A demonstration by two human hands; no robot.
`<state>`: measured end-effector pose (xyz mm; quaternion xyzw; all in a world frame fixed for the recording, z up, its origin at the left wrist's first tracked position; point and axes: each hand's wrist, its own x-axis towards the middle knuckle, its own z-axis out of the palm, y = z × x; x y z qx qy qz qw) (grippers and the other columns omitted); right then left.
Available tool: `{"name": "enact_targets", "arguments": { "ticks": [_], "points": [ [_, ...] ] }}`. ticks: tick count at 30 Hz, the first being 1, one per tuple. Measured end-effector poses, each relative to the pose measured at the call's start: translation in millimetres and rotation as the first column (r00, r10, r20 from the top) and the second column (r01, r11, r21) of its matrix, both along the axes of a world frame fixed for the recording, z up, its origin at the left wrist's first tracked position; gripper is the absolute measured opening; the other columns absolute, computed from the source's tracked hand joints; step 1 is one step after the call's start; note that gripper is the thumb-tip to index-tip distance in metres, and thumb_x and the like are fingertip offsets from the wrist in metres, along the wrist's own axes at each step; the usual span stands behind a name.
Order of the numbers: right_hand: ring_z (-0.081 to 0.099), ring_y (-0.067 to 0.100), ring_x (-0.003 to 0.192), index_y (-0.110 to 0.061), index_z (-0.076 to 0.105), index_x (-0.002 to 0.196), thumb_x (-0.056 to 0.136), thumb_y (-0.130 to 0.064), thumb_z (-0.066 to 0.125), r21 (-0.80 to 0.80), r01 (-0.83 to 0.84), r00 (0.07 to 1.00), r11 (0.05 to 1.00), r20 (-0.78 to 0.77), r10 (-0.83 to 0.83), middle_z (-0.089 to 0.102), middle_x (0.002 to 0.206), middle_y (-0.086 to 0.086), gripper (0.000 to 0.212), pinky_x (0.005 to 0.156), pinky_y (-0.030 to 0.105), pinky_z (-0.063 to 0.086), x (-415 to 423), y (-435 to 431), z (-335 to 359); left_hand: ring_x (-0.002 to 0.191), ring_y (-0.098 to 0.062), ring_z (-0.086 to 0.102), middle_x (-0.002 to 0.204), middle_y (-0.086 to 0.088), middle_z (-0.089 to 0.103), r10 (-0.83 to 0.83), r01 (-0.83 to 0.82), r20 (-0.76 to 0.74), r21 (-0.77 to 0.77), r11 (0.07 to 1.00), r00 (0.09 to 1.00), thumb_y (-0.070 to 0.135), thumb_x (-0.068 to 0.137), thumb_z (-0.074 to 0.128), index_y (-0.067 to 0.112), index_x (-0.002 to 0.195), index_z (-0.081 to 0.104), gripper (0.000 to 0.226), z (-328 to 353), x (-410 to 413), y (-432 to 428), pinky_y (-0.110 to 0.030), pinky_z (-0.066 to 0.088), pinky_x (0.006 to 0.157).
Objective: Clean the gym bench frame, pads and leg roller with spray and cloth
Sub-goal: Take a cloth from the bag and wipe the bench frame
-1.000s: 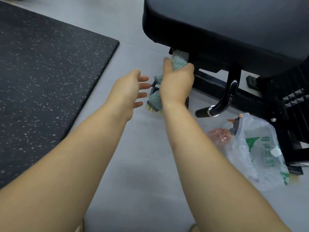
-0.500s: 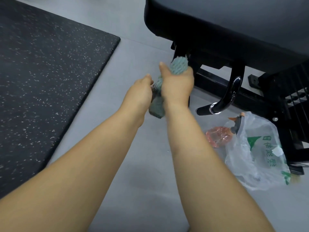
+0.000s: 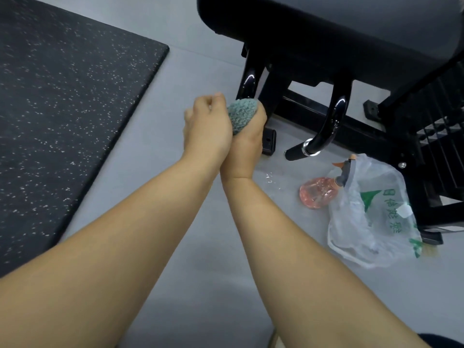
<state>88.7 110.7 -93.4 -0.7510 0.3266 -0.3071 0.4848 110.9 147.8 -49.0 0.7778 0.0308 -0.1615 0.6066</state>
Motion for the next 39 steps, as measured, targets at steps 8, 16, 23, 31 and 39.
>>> {"name": "enact_targets", "arguments": {
  "ticks": [8, 16, 23, 31, 39],
  "points": [
    [0.046, 0.005, 0.063, -0.027, 0.049, 0.073, 0.093, -0.017, 0.051, 0.511, 0.088, 0.996, 0.855, -0.015, -0.093, 0.046, 0.071, -0.003, 0.022, 0.062, 0.018, 0.042, -67.8, -48.3, -3.0, 0.097, -0.018, 0.049, 0.096, 0.005, 0.05, -0.134, 0.146, 0.389, -0.002, 0.989, 0.911, 0.023, 0.089, 0.041, 0.015, 0.096, 0.06, 0.022, 1.6, -64.5, -42.0, -0.027, 0.036, 0.086],
    [0.054, 0.006, 0.111, -0.026, 0.045, 0.129, 0.093, -0.061, 0.031, 0.411, 0.32, 0.923, 0.853, 0.069, -0.38, 0.056, 0.123, -0.008, 0.053, 0.098, 0.029, 0.041, -94.5, -125.3, 31.7, 0.119, -0.007, 0.049, 0.131, 0.01, 0.054, -0.534, 0.498, -0.085, -0.265, 0.826, 0.841, 0.025, 0.095, 0.035, 0.03, 0.128, 0.054, 0.038, -0.2, -64.7, -82.6, -0.025, 0.035, 0.101],
    [0.051, 0.005, 0.074, -0.015, 0.056, 0.093, 0.1, -0.026, 0.041, 0.015, 0.141, 0.989, 0.99, -0.056, -0.14, 0.055, 0.078, -0.01, 0.02, 0.07, 0.021, 0.04, -53.1, -126.8, 75.7, 0.095, 0.004, 0.061, 0.107, 0.012, 0.066, -0.522, 0.458, -0.096, -0.363, 0.811, 0.848, 0.017, 0.094, 0.034, 0.032, 0.098, 0.063, 0.033, -7.7, -54.3, -76.8, -0.018, 0.045, 0.086],
    [0.019, 0.009, 0.142, -0.012, 0.061, 0.123, 0.095, -0.027, 0.054, -0.093, 0.272, 0.958, 0.958, 0.12, -0.26, 0.037, 0.148, -0.004, 0.033, 0.114, 0.025, 0.022, -49.3, -75.3, 45.8, 0.053, 0.006, 0.056, 0.058, 0.017, 0.065, -0.439, 0.4, -0.071, -0.303, 0.865, 0.896, 0.016, 0.094, 0.045, 0.026, 0.064, 0.065, 0.038, -8.8, -43.4, -78.3, -0.012, 0.043, 0.052],
    [0.058, 0.01, 0.105, -0.013, 0.049, 0.12, 0.085, -0.038, 0.067, 0.132, 0.213, 0.975, 0.968, 0.029, -0.219, 0.061, 0.113, -0.001, 0.047, 0.09, 0.023, 0.047, -47.5, -111.0, 60.0, 0.092, -0.013, 0.068, 0.097, -0.001, 0.072, -0.459, 0.297, -0.275, -0.473, 0.83, 0.845, 0.022, 0.096, 0.038, 0.013, 0.122, 0.059, 0.035, -17.2, -36.0, -80.2, -0.031, 0.05, 0.093]
  ]
}}
